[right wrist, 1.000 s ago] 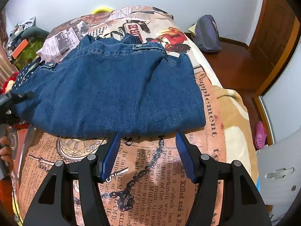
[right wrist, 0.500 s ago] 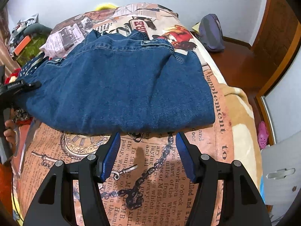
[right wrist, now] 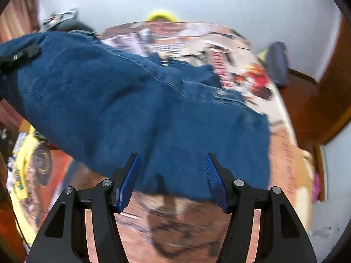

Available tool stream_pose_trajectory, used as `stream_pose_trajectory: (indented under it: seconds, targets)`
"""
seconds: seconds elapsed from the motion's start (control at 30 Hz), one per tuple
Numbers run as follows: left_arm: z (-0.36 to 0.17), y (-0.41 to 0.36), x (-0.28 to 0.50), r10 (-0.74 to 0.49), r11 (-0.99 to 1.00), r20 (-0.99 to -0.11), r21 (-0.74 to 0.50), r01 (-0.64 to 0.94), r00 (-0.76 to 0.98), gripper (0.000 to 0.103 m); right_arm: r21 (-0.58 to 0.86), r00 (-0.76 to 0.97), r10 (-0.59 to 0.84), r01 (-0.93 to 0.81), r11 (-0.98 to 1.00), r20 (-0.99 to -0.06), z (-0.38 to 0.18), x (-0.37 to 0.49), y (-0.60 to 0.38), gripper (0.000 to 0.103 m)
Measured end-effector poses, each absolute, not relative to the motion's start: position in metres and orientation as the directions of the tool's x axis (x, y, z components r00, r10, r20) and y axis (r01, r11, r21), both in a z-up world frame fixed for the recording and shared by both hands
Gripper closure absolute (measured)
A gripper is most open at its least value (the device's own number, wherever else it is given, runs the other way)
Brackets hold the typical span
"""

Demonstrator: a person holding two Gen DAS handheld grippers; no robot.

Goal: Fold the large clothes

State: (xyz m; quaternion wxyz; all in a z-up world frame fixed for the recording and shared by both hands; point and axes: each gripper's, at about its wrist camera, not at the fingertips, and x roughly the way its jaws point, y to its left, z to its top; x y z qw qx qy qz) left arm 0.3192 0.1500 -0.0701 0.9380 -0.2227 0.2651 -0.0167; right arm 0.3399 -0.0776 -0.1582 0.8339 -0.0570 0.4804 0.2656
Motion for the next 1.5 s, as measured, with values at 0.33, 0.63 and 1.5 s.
stream_pose_trajectory:
  seconds: [0.33,0.63,1.5]
  targets:
    - [-0.113,0.183,0.31,-0.016,0.915,-0.581,-0.337,-0.222,0.814,0.091,0.26,0.157,0.421,-0.584,0.769,-0.894,-0.232,0.337,0.015,0.046]
    - [-0.087,0.112,0.337,-0.036,0.968,-0.541,-0.228,-0.105,0.84,0.091,0.349,0.204,0.494,-0.49,0.799,-0.845,-0.213,0.35,-0.06,0.046]
    - [-0.166,-0.113,0.358,-0.407,0.862,-0.805,-0.183,0.473,0.431,0.052,0.201,0.434,0.244,-0.144,0.969,-0.867,-0.181,0.329,-0.277,0.046]
